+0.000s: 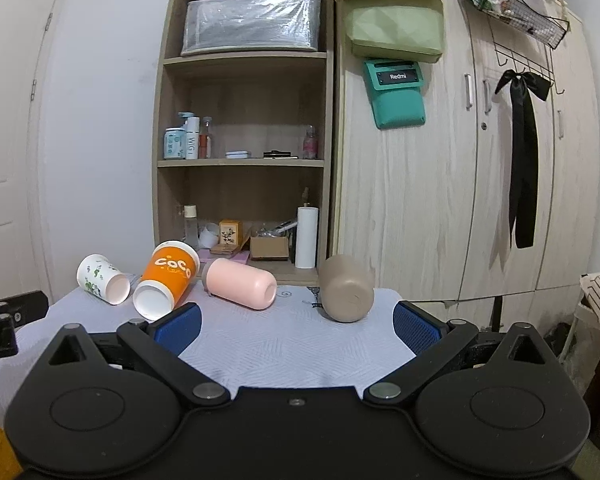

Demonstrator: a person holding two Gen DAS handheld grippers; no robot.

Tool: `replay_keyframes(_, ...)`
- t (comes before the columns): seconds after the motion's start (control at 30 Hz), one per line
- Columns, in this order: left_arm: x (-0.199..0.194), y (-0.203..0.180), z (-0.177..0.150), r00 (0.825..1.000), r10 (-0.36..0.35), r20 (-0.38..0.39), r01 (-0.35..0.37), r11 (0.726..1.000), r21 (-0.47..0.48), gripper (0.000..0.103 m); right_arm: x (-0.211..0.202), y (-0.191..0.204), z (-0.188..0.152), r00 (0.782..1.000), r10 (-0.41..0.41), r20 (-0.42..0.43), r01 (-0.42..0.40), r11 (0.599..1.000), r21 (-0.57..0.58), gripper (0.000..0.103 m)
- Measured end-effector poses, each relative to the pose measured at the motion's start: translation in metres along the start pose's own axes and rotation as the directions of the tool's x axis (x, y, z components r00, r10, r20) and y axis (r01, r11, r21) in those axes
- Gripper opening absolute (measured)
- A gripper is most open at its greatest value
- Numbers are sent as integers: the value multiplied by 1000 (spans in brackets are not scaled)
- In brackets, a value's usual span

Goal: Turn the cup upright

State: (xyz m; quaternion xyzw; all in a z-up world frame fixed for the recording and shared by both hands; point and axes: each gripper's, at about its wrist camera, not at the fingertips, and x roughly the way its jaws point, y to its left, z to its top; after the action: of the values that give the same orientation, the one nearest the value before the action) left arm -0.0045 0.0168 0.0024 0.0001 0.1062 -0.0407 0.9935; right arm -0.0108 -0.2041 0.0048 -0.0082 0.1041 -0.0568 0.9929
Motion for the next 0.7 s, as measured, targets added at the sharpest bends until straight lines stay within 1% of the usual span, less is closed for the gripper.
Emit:
replay_keyframes(0.23,4,-1,-2,1000,15,-18,-15,1000,-4,103,3,2,-3,1000,-12,-14,12,1000,0,103)
replay_keyframes(0.7,9,-1,-6,999,17,-48,-18,1000,-6,103,6,4,-5,999,-20,-25,20,1000,10,103)
